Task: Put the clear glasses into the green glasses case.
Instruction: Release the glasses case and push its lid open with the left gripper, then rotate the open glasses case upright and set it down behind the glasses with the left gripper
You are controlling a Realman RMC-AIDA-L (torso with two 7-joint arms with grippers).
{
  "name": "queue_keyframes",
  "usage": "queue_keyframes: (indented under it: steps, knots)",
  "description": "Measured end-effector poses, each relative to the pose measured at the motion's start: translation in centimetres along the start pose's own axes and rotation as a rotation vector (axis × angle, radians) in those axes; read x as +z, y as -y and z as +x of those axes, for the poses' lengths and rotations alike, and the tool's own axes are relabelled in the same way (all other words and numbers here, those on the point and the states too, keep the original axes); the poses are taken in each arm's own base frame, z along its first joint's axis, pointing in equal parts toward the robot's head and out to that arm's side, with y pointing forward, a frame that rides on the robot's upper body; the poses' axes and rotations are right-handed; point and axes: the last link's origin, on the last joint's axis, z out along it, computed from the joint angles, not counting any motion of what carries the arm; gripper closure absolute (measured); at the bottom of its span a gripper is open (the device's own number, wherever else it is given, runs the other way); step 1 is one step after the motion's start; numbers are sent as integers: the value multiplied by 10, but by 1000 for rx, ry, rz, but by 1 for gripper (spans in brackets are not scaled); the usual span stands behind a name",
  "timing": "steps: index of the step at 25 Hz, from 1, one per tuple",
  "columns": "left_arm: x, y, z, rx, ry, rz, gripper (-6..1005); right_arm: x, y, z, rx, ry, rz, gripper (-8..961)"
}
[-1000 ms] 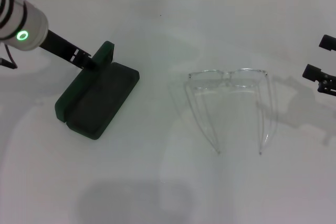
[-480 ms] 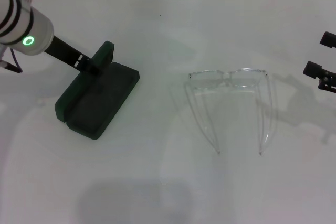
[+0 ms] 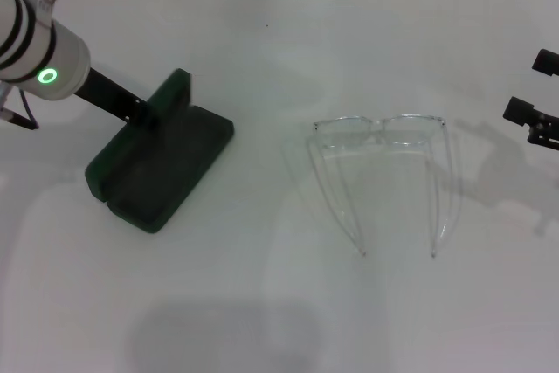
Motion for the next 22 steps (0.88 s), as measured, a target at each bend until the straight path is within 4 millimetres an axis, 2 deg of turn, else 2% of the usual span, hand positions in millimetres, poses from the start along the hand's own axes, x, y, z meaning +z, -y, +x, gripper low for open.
queue_keyframes:
  steps: [7, 13, 17, 22]
  knots:
    - [-1, -5, 2, 25, -22, -37, 786, -3, -1, 2, 8, 0, 9, 64]
    - [-8, -13, 7, 96, -114, -136, 793, -7, -3, 5, 21, 1, 21, 64]
    - [-19, -20, 6, 229, -183, -197, 793, -11, -3, 6, 24, 8, 36, 64]
    - [-32, -29, 5, 441, -188, -207, 792, -16, -2, 5, 24, 28, 63, 64]
